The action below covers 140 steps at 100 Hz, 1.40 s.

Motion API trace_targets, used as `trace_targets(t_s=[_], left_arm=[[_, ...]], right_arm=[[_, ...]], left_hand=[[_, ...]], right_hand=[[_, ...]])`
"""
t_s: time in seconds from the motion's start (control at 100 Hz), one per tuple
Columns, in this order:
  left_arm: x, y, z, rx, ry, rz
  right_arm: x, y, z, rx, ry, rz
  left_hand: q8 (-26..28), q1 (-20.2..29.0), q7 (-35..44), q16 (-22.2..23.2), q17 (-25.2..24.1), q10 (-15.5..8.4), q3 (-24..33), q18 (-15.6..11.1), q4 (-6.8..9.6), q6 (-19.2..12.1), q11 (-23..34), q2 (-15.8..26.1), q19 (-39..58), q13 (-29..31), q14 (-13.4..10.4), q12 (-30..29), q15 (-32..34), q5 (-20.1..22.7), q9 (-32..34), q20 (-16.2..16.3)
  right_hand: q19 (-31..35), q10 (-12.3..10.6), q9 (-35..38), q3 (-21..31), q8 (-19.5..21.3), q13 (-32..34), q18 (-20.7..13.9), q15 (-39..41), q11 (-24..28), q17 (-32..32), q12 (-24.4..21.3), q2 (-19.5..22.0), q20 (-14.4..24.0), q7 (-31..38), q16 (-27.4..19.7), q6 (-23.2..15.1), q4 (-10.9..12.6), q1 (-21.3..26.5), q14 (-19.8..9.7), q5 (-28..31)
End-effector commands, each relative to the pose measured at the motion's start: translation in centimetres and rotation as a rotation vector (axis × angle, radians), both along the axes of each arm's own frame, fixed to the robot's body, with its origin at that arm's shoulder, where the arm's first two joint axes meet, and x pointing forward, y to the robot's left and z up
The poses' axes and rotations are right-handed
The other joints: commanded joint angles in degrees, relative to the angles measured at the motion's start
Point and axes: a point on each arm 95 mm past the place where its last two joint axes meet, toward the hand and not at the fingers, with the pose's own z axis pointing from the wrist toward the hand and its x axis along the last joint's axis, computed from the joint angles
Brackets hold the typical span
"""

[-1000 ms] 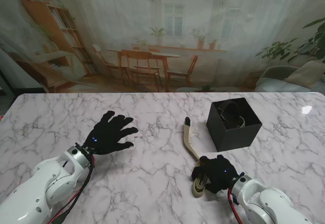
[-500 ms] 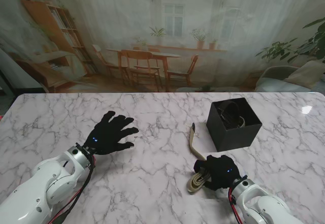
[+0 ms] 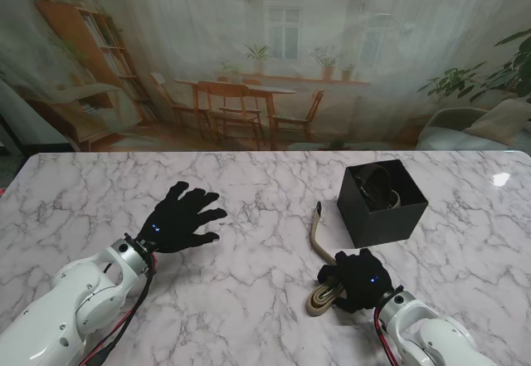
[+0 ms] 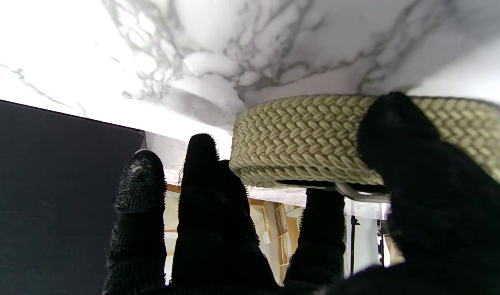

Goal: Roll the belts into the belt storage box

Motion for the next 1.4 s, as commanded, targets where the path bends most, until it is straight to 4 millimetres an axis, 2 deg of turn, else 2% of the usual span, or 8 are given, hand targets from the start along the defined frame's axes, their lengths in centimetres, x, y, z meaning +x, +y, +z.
trace_targets(t_s=[0.0, 0.19, 0.41, 0.65, 0.89, 1.0, 1.2, 1.39], left_arm=[[0.01, -0.11, -0.17, 0.005, 0.012, -0.001], [0.02, -0.06, -0.16, 0.003, 0.011, 0.001], [0.03, -0.05, -0.15, 0.003, 0.012, 0.000], [0.02, -0.03, -0.15, 0.003, 0.012, 0.000], [0.09, -0.09, -0.24, 0.007, 0.018, 0.002], [0.22, -0.18, -0.37, 0.012, 0.027, 0.003], [0.25, -0.25, -0.41, 0.014, 0.033, 0.004], [0.26, -0.25, -0.41, 0.013, 0.032, 0.005]], right_arm=[[-0.41, -0.09, -0.31, 0.003, 0.021, -0.002], [-0.28, 0.14, -0.52, 0.054, 0.074, -0.020], [-0.15, 0.37, -0.48, 0.106, 0.046, -0.043], [-0.09, 0.26, -0.55, 0.141, 0.003, -0.057], [-0.02, 0.03, -0.60, 0.125, -0.012, -0.033], [-0.01, -0.06, -0.92, 0.102, -0.002, -0.028], [0.07, -0.21, -1.16, 0.087, -0.034, -0.020], [0.03, -0.20, -1.02, 0.093, -0.082, -0.014]], left_hand=[[0.1, 0.1, 0.0, 0.6, -0.9, 0.2, -1.6, 1.8, 0.09, 0.2, -0.2, 3.1, -2.3, 0.3, 0.2, 0.6, -1.2, -1.3, -1.5, 0.6], [0.1, 0.2, -0.1, 0.6, -0.9, 0.2, -1.6, 1.8, 0.10, 0.3, -0.2, 3.2, -2.4, 0.3, 0.2, 0.6, -1.2, -1.4, -1.5, 0.6], [0.1, 0.1, 0.0, 0.6, -0.9, 0.2, -1.6, 1.8, 0.10, 0.2, -0.2, 3.2, -2.4, 0.3, 0.2, 0.6, -1.2, -1.3, -1.5, 0.6], [0.1, 0.0, 0.0, 0.6, -0.9, 0.2, -1.6, 1.8, 0.09, 0.2, -0.2, 3.2, -2.5, 0.3, 0.2, 0.6, -1.2, -1.3, -1.4, 0.7], [0.2, 0.1, 0.1, 0.7, -0.8, 0.2, -1.6, 1.8, 0.09, 0.2, -0.2, 3.2, -2.4, 0.3, 0.1, 0.6, -1.1, -1.0, -1.5, 0.7], [0.2, -0.1, 0.1, 0.7, -0.9, 0.2, -1.6, 1.8, 0.09, 0.3, -0.2, 3.2, -2.4, 0.3, 0.2, 0.6, -1.2, -1.0, -1.5, 0.7], [0.2, -0.1, 0.1, 0.7, -0.9, 0.2, -1.6, 1.8, 0.09, 0.3, -0.3, 3.2, -2.4, 0.3, 0.2, 0.6, -1.1, -1.0, -1.5, 0.7], [0.2, -0.1, 0.1, 0.7, -0.8, 0.1, -1.5, 1.8, 0.10, 0.2, -0.2, 3.2, -2.4, 0.4, 0.2, 0.6, -1.1, -1.0, -1.4, 0.7]], right_hand=[[-6.4, -2.1, -3.7, 0.6, 2.3, -5.4, 5.0, -7.1, -5.1, -5.2, -5.0, 1.8, -1.2, 11.1, -6.3, 0.8, -0.4, 0.0, 3.7, 7.7], [-14.6, 4.1, -0.3, 4.3, -1.4, -6.2, 10.7, -15.4, -9.1, -8.0, -13.3, 0.3, -9.1, 23.4, -15.6, 7.9, -1.1, 4.8, 8.6, 6.6], [-7.4, -8.3, 8.8, 4.7, 10.7, 9.7, 10.7, -9.4, 5.6, 3.7, -1.4, 4.0, -9.3, 34.3, -11.7, 4.1, -1.6, 11.6, 5.3, -8.7], [3.3, -9.7, 8.9, 6.2, 7.1, 21.7, 4.0, 4.6, 14.6, 13.9, 10.9, 6.4, -3.4, 18.4, 0.6, 1.4, 1.5, 9.5, -1.5, -10.8], [2.5, -10.2, 9.7, 5.8, 1.6, 14.3, 0.7, 3.9, 7.9, 7.5, 6.6, 5.8, -1.5, 10.4, 1.9, -0.2, 0.7, 7.8, -2.7, -3.0], [1.3, -9.8, 8.4, 7.2, 1.7, 9.3, -0.5, 2.7, 6.0, 4.0, 3.9, 5.6, -0.3, 3.8, 1.2, 6.7, 5.4, 2.1, -2.1, -2.9], [2.3, -8.0, 3.5, 0.8, -6.9, 0.3, -3.4, 8.2, 8.7, -0.5, 5.7, 3.3, 3.3, -10.5, 3.7, 22.3, 5.1, -4.3, -1.2, -6.4], [3.5, -7.3, -0.7, -3.7, -8.7, -3.9, -4.9, 12.1, 11.6, -2.8, 8.1, 4.6, 5.3, -10.6, 4.9, 21.4, 5.3, -6.3, -1.2, -6.1]])
